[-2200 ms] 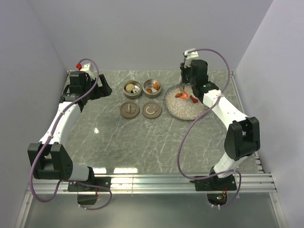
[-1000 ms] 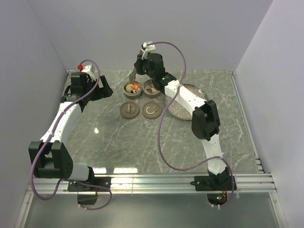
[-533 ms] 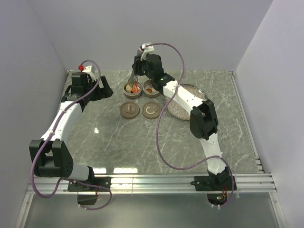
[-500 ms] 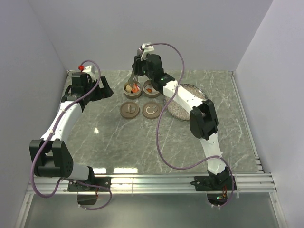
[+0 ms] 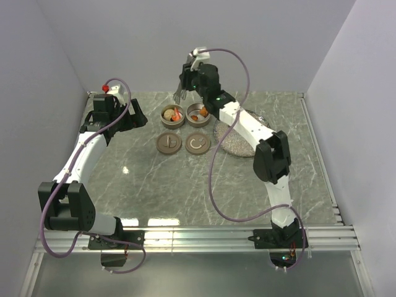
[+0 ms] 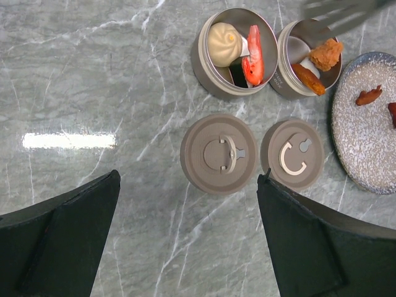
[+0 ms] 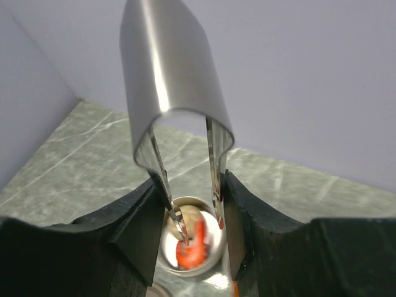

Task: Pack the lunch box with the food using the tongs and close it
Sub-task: Place the food into the lunch box, then pick up the food using the clamp

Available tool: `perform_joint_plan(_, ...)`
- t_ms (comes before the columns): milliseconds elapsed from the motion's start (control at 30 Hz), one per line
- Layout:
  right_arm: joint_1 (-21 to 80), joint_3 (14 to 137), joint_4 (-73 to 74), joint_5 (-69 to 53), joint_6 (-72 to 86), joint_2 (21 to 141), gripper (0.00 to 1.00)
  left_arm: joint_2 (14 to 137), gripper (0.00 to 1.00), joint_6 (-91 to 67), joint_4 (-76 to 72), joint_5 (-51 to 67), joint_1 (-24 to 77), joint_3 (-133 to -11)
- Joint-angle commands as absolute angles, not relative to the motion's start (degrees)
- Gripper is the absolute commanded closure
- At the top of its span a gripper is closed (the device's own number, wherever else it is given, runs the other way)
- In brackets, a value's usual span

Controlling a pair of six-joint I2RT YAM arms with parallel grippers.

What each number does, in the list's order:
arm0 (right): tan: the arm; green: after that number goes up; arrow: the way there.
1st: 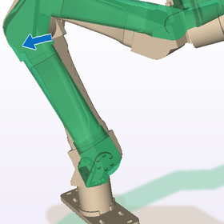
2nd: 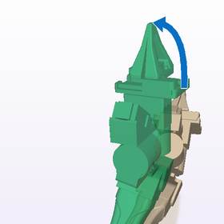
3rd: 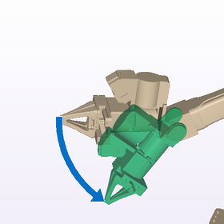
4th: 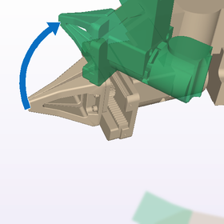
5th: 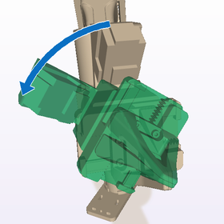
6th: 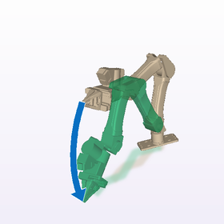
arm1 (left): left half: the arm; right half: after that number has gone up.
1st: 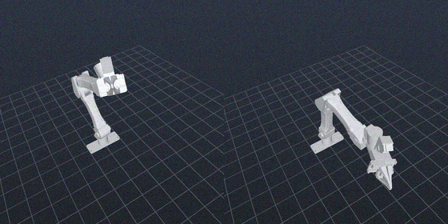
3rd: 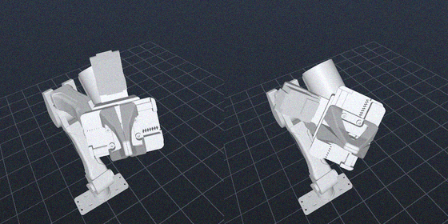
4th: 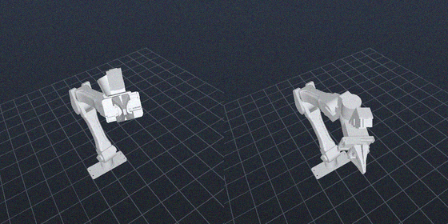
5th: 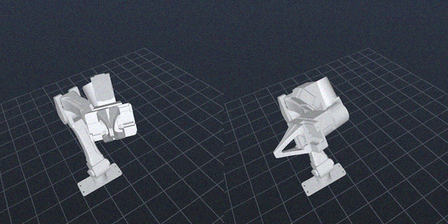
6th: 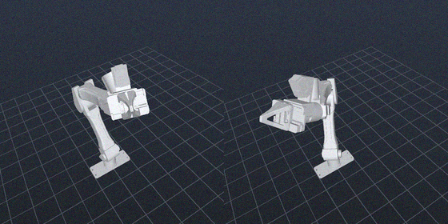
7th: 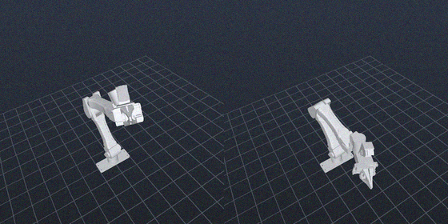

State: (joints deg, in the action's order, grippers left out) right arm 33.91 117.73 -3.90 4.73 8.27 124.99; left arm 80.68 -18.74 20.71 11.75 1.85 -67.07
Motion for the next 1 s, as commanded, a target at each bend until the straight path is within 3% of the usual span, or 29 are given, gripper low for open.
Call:
perform_joint_plan(0, 30.3, 114.7, -7.8, 9.4, 6.9, 115.3, 0.52, 79.7, 0.01, -18.4, 18.3, 12.4, 1.7, -66.9)
perform_joint_plan(500, 26.9, 86.2, -3.3, 29.5, 9.2, 97.7, 0.55, 78.8, 0.01, -18.5, 14.9, 15.1, 1.7, -64.9)
perform_joint_plan(967, 27.0, 88.0, 2.3, 39.8, 15.4, 104.7, 0.54, 77.0, 0.00, -18.4, 13.8, 15.8, 1.7, -62.2)
